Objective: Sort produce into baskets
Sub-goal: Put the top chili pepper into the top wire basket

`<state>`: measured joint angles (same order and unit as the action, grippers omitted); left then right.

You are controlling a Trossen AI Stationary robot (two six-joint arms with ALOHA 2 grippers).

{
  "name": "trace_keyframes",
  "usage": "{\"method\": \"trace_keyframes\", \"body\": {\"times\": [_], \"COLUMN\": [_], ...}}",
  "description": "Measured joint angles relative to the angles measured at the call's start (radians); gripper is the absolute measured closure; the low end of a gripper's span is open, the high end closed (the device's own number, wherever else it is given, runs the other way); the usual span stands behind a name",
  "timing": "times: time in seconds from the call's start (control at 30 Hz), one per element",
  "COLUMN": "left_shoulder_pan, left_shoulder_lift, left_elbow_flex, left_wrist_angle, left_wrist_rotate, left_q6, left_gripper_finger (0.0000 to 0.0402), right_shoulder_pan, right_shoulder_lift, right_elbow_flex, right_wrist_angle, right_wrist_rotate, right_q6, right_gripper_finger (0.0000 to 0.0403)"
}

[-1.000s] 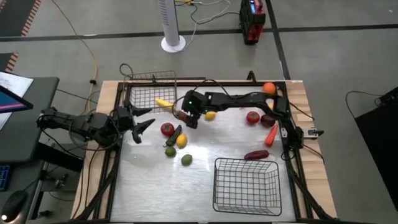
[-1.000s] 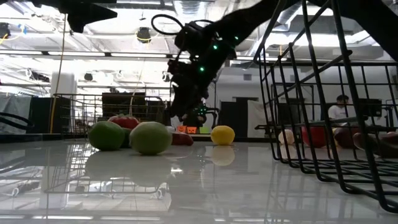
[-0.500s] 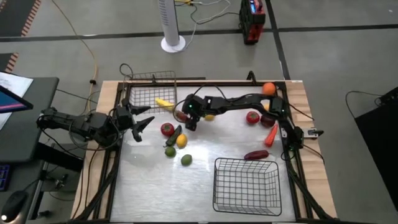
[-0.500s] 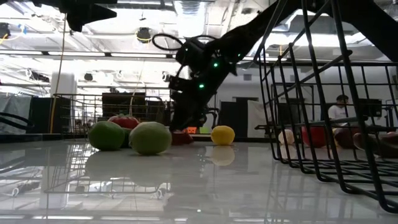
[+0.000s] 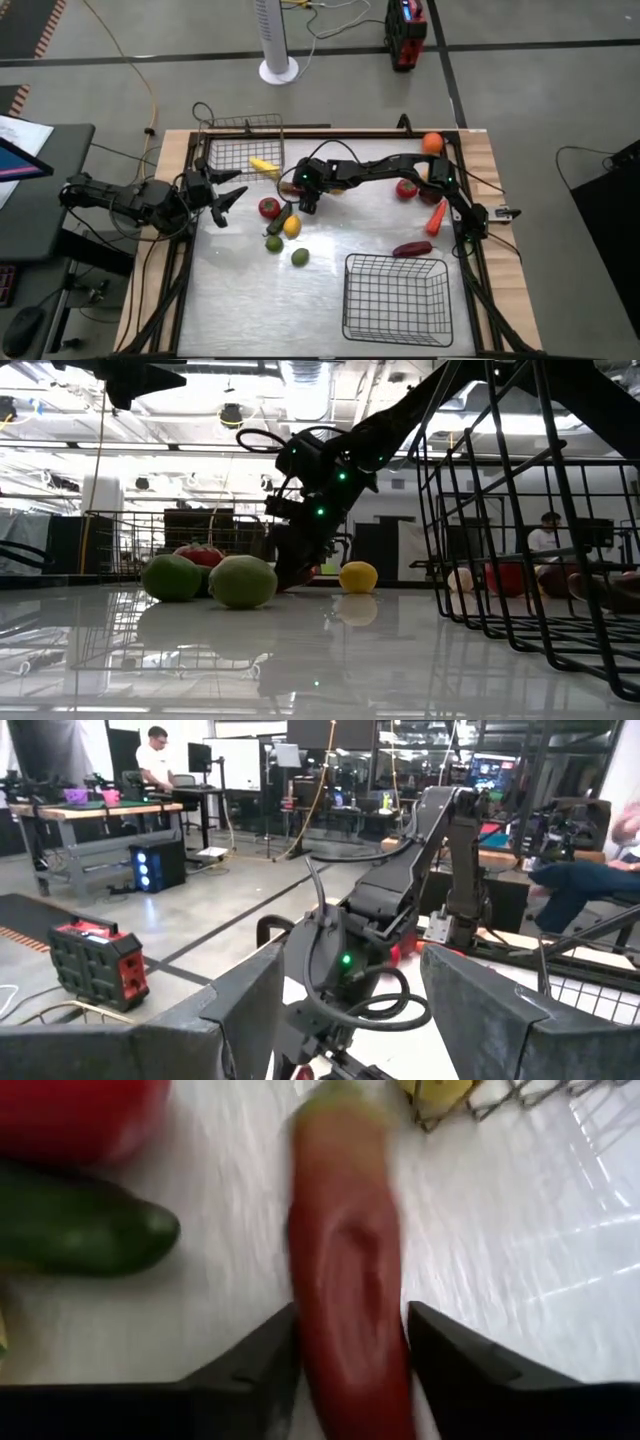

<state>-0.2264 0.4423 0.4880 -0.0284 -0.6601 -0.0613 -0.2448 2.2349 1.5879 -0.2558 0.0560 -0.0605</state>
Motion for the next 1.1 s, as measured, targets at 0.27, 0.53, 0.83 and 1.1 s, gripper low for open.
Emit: {"method": "trace_keyframes", "body": {"times": [0.27, 0.53, 0.83, 1.1], "left_shoulder_pan": [0.000, 0.000, 0.000, 0.000], "left_shoulder_lift": [0.000, 0.000, 0.001, 0.000], "left_elbow_flex": [0.004, 0.025, 0.025, 0.025], "left_wrist_angle": [-0.014, -0.023, -0.016, -0.013], "left_wrist_rotate": [0.020, 0.029, 0.029, 0.029], "left_q6": [-0.002, -0.030, -0.032, -0.028], "left_gripper_finger": [0.0178, 0.0178, 0.0178, 0.0178], "right_shoulder_pan": [0.003, 0.014, -0.003, -0.013], "right_shoulder_lift": [-0.038, -0.127, -0.137, -0.136], "right_elbow_flex": [0.069, 0.230, 0.305, 0.304], "right_wrist_angle": [-0.245, -0.564, -0.301, -0.006], "right_wrist_rotate": [-0.001, 0.290, 0.276, 0.098], "right_q6": [-0.028, -0.004, -0.102, -0.168], "right_gripper_finger": [0.0284, 0.0248, 0.0257, 0.0214]}}
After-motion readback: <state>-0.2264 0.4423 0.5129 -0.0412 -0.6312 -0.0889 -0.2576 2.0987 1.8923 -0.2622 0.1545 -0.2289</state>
